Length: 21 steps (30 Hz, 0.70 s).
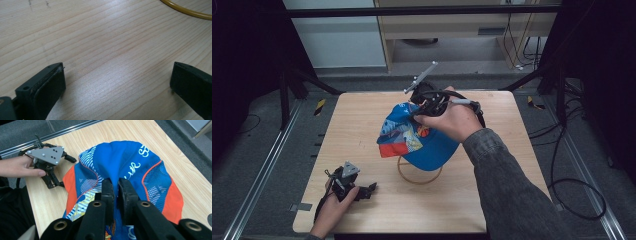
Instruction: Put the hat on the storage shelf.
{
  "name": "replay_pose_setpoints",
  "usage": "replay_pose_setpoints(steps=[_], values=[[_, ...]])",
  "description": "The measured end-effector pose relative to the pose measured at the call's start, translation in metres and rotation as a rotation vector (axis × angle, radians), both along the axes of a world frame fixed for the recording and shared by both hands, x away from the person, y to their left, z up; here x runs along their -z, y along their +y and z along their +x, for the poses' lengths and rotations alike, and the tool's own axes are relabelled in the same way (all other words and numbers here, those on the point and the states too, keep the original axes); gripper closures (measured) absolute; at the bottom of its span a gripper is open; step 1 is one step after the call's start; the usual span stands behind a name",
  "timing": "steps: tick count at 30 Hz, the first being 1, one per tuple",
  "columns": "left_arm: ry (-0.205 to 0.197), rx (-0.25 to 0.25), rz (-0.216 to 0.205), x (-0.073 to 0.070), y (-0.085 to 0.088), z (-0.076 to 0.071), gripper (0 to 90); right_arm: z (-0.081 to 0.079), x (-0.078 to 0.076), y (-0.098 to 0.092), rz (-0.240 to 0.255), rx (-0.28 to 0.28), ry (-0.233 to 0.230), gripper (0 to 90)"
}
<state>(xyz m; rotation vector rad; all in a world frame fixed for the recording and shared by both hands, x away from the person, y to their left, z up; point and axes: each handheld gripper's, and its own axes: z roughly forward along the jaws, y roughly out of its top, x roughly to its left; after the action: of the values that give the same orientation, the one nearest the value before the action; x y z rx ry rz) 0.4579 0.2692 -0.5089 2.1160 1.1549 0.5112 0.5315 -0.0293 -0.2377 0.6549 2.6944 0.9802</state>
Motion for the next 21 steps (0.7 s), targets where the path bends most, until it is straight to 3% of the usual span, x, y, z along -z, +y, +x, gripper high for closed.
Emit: replay_pose_setpoints(steps=[9, 21], values=[[0.001, -0.001, -0.001, 0.0000, -0.0001, 0.0000, 0.0, -0.0016, -0.0015, -0.0047, 0.012, 0.005, -0.010, 76.5], [0.000, -0.001, -0.001, 0.0000, -0.0001, 0.0000, 0.0, -0.0029, -0.0023, -0.0087, 0.021, 0.028, -0.022, 61.2]])
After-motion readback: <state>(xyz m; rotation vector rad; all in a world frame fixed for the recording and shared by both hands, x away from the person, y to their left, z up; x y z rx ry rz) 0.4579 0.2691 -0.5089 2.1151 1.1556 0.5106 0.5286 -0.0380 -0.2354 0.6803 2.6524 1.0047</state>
